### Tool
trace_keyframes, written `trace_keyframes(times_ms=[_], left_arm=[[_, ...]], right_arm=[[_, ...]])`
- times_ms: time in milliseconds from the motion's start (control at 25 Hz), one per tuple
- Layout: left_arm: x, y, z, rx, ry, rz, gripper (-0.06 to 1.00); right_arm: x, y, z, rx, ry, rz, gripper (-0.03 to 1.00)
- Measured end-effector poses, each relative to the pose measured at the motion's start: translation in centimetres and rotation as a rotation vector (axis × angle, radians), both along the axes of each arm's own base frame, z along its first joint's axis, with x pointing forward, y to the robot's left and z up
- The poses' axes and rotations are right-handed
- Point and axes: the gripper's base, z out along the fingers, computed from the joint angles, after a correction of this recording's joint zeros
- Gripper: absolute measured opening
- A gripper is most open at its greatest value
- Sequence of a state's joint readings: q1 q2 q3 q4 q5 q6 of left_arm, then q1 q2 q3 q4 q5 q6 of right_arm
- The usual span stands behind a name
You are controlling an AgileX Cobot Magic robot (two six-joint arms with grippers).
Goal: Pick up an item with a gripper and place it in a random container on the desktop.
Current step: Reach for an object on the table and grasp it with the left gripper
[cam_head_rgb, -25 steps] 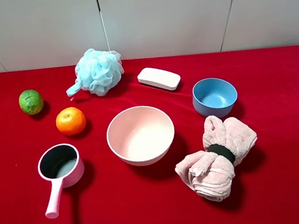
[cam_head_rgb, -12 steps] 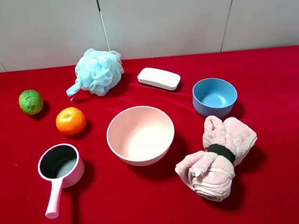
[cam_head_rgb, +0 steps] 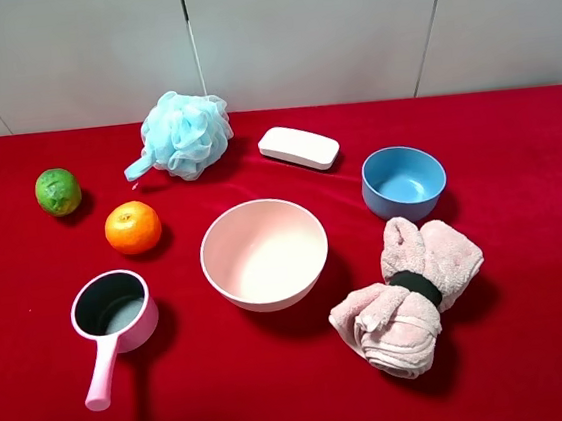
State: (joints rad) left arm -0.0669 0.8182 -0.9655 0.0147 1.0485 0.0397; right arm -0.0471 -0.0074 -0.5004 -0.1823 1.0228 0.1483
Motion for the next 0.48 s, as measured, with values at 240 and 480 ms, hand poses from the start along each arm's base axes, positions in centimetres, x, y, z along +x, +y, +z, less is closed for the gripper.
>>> trace_keyframes(times_ms=[240,480], left_arm=[[2.9,-0.2,-0.5,0.031,0.072,-0.041,0.97],[5.6,-0.4,-2.0,0.043,0.161,-0.057,0.96]], right_arm=[[0.0,0.0,0.0,0.000,0.000,0.000,0.69],[0.0,0.0,0.0,0.000,0.000,0.000,0.69]])
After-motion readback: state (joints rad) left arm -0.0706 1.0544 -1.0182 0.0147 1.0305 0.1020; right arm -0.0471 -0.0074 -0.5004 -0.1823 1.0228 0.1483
